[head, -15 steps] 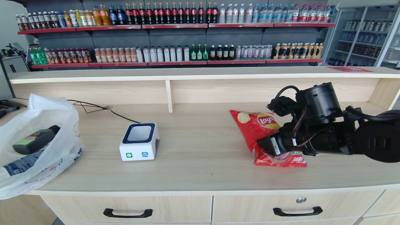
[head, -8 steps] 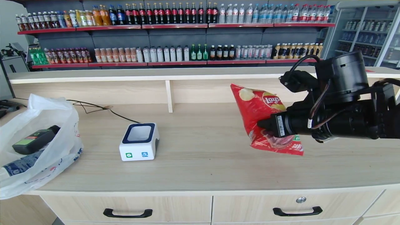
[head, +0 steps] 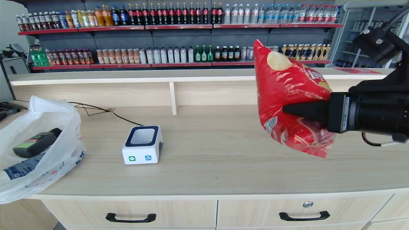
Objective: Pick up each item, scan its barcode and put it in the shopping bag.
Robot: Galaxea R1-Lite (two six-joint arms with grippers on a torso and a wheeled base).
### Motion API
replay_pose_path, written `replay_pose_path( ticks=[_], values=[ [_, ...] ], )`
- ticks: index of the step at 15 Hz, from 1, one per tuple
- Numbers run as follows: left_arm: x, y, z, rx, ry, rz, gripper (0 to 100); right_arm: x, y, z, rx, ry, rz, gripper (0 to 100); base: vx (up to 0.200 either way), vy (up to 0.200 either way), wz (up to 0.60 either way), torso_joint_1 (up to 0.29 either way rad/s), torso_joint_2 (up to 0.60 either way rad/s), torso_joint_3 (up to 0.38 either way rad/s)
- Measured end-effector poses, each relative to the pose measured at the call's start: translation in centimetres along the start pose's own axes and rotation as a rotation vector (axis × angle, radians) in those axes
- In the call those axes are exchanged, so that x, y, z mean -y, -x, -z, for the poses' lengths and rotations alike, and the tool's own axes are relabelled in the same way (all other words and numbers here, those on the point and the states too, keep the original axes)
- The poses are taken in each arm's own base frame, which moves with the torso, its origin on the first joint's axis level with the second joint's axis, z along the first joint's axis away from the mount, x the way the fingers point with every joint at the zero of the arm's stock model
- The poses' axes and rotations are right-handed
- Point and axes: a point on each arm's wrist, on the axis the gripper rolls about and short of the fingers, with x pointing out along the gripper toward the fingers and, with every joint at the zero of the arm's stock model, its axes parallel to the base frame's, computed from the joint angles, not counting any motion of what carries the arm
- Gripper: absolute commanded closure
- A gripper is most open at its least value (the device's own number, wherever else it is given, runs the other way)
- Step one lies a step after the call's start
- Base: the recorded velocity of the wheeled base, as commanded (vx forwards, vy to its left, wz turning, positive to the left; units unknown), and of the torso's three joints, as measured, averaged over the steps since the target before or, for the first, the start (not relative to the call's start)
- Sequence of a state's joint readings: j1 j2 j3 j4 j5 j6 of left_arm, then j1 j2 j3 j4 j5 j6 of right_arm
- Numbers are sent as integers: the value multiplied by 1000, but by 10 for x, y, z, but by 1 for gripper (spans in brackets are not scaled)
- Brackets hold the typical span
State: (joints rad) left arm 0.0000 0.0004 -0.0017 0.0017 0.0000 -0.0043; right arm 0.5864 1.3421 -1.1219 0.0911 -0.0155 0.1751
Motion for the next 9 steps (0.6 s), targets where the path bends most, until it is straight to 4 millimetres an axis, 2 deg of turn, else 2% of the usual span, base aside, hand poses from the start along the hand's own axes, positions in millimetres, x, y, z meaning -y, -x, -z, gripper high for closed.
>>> replay_pose_path(
  ticks=[2, 4, 7, 9],
  values=[
    [0, 0, 0, 0, 0, 0, 0, -3, 31, 2, 72, -23, -96, 100, 0, 0, 0, 0, 0, 0],
    [0, 0, 0, 0, 0, 0, 0, -5, 53, 7, 186, -36, -227, 100, 0, 0, 0, 0, 0, 0],
    [0, 0, 0, 0, 0, 0, 0, -4, 67, 20, 361, -37, -365, 100, 0, 0, 0, 0, 0, 0],
    [0, 0, 0, 0, 0, 0, 0, -4, 68, 29, 418, -147, -455, 100, 0, 0, 0, 0, 0, 0]
  ],
)
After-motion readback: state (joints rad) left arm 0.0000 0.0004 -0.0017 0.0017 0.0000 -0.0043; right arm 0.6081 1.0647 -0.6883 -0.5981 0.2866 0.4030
